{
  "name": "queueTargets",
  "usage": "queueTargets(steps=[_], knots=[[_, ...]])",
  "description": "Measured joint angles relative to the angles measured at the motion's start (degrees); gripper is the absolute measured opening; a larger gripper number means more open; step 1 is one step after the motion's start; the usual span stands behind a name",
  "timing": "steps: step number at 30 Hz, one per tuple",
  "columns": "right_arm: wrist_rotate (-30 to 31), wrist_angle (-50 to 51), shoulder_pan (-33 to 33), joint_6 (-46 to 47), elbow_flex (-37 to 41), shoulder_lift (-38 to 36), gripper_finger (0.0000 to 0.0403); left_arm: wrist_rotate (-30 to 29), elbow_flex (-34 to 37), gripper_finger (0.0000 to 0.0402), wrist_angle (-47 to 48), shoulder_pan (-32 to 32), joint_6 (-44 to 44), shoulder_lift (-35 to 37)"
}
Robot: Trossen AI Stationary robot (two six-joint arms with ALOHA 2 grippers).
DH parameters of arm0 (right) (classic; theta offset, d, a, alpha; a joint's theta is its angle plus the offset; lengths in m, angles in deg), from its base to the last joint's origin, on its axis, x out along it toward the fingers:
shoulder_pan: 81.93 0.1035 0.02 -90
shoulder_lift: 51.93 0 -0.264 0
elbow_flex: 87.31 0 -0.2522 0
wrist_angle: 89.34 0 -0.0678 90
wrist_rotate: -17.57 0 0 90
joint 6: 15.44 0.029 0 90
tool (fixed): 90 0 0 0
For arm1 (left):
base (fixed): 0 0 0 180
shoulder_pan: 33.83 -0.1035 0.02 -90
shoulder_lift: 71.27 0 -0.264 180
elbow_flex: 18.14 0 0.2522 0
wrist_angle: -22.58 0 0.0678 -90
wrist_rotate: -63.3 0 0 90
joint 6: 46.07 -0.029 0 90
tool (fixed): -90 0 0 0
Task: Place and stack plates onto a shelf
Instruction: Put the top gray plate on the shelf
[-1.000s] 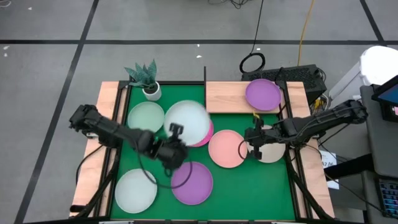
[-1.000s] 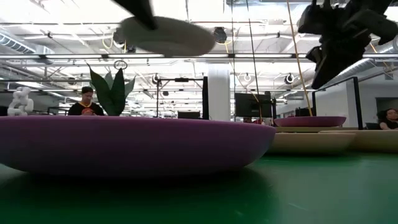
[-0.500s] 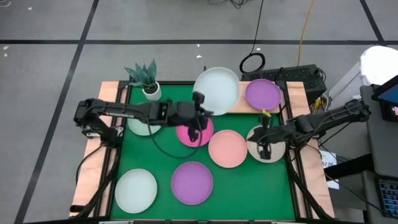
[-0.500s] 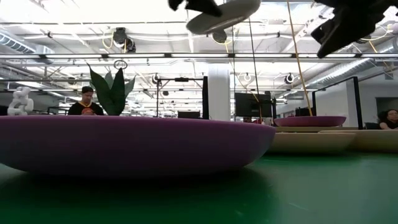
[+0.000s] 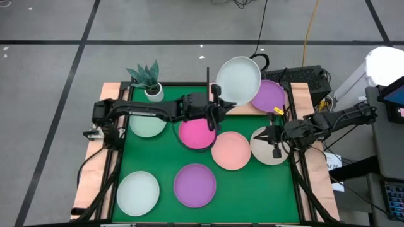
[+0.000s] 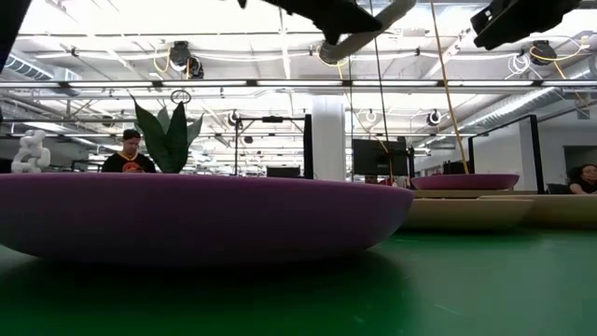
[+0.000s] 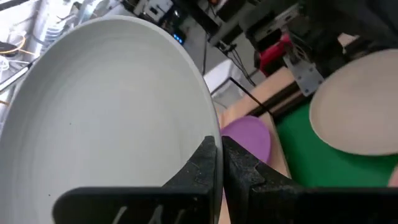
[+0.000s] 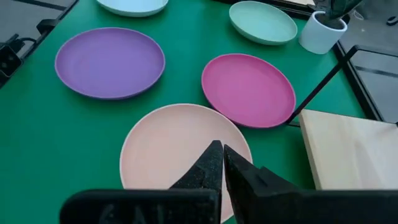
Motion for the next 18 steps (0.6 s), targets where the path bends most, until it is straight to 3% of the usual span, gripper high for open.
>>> queueTargets(steps=[5, 18], knots=[[-0.02, -0.57, 0.00, -0.85, 0.00, 0.13, 0.0000, 2.45, -0.95, 0.0010, -6.02, -1.65, 2.65, -4.17], [-0.02, -0.43, 0.00, 0.40, 0.00, 0.13, 0.0000, 2.61, -13.84, 0.0010, -1.35, -4.13, 9.91, -17.64]])
